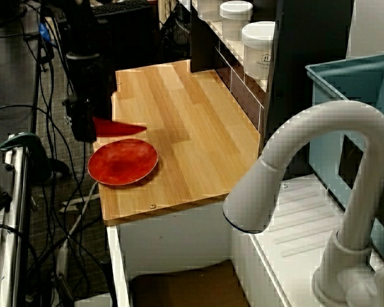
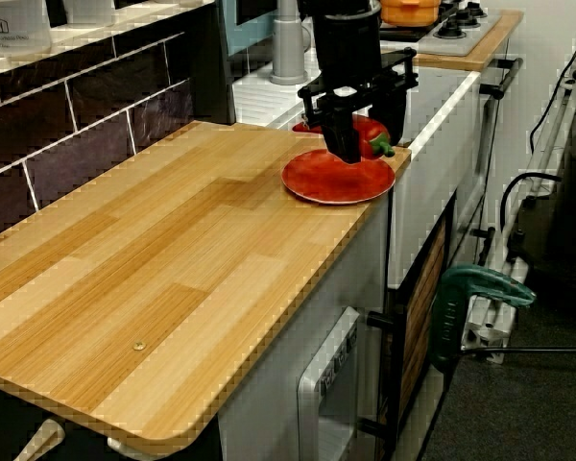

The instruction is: Put the object on the plate

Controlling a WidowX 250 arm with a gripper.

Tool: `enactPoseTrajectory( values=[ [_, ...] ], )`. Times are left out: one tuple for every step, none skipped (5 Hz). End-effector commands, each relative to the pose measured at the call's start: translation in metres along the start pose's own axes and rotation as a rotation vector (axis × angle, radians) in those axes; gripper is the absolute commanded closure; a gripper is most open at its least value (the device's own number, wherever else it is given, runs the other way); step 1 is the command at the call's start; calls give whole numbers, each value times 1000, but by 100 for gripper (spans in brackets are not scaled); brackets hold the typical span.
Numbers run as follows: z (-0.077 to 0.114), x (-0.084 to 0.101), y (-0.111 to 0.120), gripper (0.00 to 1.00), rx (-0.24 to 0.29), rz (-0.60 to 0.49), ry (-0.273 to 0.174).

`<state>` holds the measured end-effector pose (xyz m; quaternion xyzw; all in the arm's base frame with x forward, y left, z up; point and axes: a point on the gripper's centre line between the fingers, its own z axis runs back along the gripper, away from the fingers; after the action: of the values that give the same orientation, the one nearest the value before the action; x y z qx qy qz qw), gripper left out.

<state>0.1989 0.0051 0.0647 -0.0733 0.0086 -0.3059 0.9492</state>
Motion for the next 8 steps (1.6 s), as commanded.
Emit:
enactPoseTrajectory(
  values=[
    [-27, 8, 1, 100, 37, 7, 18],
    [-34, 9, 5, 100, 55, 26, 26],
    [-38, 10, 9, 23, 60, 51, 42],
    [-36, 9, 12, 0, 57, 57, 54],
    [-26, 6, 14, 0, 40, 66, 55],
    [-16, 3, 17, 0, 26, 73, 46],
    [-5, 1, 19, 0, 10, 79, 38],
    [1, -1, 20, 0, 2, 79, 37]
  ],
)
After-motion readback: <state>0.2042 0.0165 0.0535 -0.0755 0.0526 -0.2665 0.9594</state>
